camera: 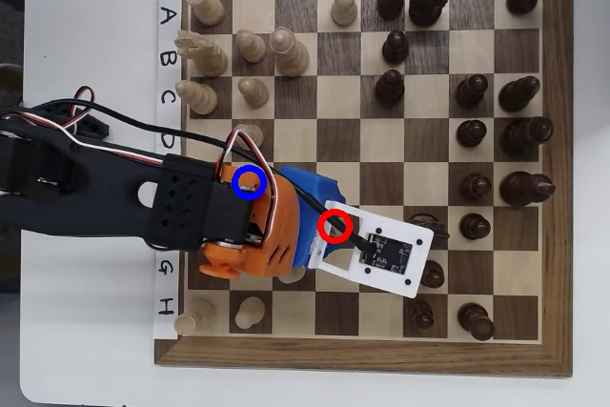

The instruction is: Move the piece to destination

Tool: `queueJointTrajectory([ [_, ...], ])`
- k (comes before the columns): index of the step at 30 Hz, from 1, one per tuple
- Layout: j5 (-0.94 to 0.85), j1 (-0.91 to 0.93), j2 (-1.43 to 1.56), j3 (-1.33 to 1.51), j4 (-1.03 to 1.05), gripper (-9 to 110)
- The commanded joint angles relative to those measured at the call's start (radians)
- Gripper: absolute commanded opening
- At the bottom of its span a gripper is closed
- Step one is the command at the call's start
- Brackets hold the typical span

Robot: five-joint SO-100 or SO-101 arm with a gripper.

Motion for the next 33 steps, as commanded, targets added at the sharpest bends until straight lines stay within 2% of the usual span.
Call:
queueJointTrajectory([
  [1,-0.028,0.046,0.181,-0.075,-0.009,0],
  [33,0.043,0.077,0.35,-0.41,0.212,0],
])
